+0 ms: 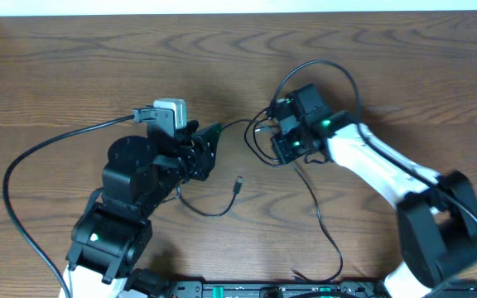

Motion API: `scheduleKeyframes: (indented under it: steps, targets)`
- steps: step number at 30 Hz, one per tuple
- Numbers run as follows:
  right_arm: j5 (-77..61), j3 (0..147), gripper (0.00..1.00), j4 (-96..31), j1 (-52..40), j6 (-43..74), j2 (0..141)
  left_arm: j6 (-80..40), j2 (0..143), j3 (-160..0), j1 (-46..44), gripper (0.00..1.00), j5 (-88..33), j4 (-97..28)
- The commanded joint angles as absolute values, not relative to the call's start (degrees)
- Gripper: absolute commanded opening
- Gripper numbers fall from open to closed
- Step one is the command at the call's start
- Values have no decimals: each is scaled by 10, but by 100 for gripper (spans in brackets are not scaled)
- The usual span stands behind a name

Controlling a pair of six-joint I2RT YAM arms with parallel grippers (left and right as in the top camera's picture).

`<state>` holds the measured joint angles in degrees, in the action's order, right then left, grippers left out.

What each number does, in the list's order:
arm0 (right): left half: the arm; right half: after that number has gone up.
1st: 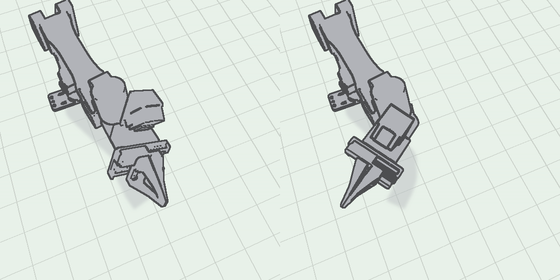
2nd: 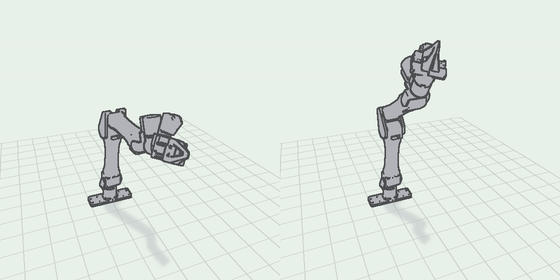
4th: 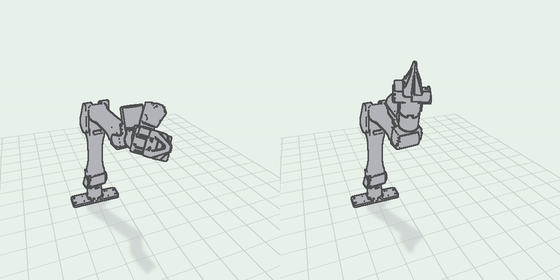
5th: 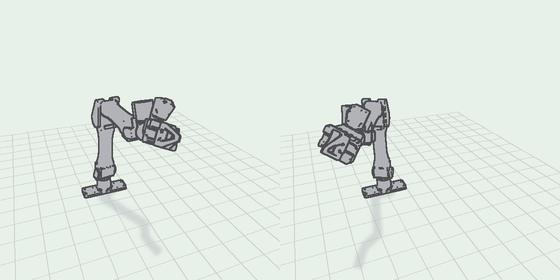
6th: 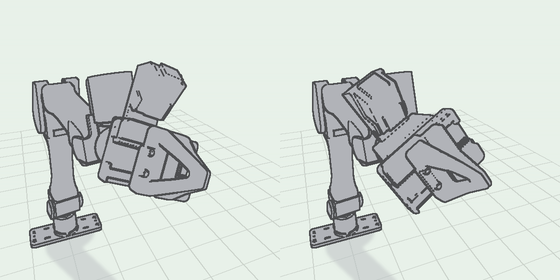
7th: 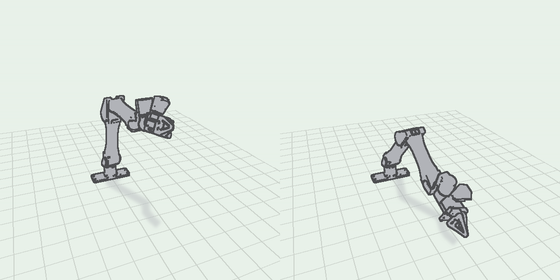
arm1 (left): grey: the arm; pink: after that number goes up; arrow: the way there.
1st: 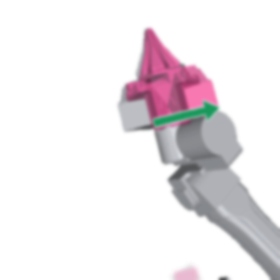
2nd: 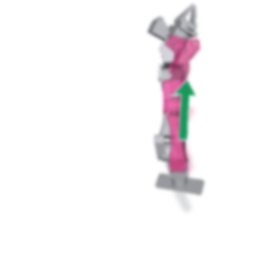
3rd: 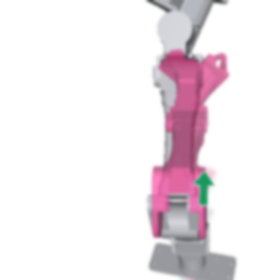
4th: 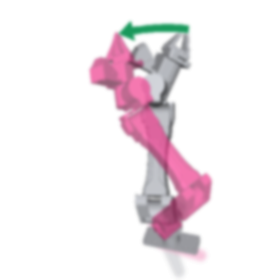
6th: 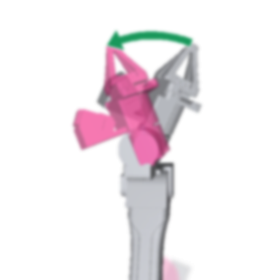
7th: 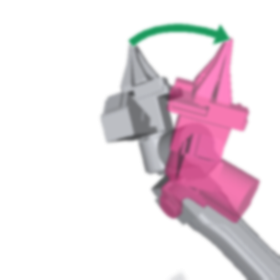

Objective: Untangle cables
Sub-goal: 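Pull the black cable apart, right gripper moving up and right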

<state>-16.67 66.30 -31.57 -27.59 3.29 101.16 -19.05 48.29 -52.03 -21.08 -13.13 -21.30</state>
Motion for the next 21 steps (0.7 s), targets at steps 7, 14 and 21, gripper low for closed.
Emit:
scheduleKeyframes:
  steps: [7,14,21]
  targets:
    - [-54,721,1,-446,-243,47,905,-169,511,-529,-208,49,-124,-234]
    - [-46,780,1,-474,-240,64,813,-169,519,-526,-208,49,-124,-246]
    - [-26,823,1,-476,-240,80,756,-163,519,-526,-208,49,-124,-260]
